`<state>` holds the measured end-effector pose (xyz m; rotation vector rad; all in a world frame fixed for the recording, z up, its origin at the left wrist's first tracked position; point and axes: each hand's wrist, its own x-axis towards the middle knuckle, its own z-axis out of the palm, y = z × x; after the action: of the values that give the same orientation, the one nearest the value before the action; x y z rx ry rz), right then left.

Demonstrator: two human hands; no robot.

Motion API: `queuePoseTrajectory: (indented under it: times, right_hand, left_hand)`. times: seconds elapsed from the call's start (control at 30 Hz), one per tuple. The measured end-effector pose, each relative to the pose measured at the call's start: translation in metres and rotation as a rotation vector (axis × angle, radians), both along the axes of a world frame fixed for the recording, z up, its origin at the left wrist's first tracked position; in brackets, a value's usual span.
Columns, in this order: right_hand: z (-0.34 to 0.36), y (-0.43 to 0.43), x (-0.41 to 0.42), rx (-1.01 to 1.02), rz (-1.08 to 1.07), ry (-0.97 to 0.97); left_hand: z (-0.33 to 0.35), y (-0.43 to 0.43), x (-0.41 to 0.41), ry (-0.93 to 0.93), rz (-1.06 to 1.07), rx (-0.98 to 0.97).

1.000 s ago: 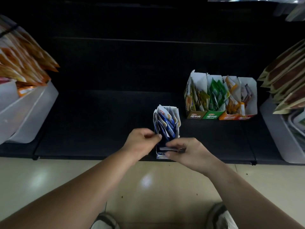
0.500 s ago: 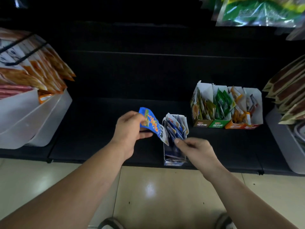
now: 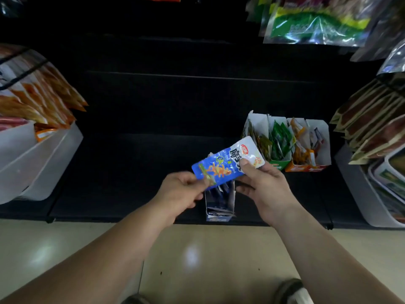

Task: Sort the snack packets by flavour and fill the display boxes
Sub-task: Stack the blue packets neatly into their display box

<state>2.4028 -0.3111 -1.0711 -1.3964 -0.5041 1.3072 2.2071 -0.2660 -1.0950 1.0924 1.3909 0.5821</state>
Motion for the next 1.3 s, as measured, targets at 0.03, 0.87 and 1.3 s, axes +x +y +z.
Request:
queuePoseTrajectory:
  times: [0.03,0.87,1.3]
  right_hand:
    - [-0.001,0.001,0.004,0.019,0.013,-0.063]
    - [-0.059,-0.021,0.011,-0.076,0.545,-0.630]
    - [-0.072,-0.023,0.004,-0.140,0.632,-0.755]
  left_hand:
    - [-0.007,-0.002,0.000,0.117,-0.072,0.026]
    - [-0.035,0.010,0.019,0.167,-0.108,0.003]
    - [-0.004,0.029,0.003,-0.086,0.146,0.075]
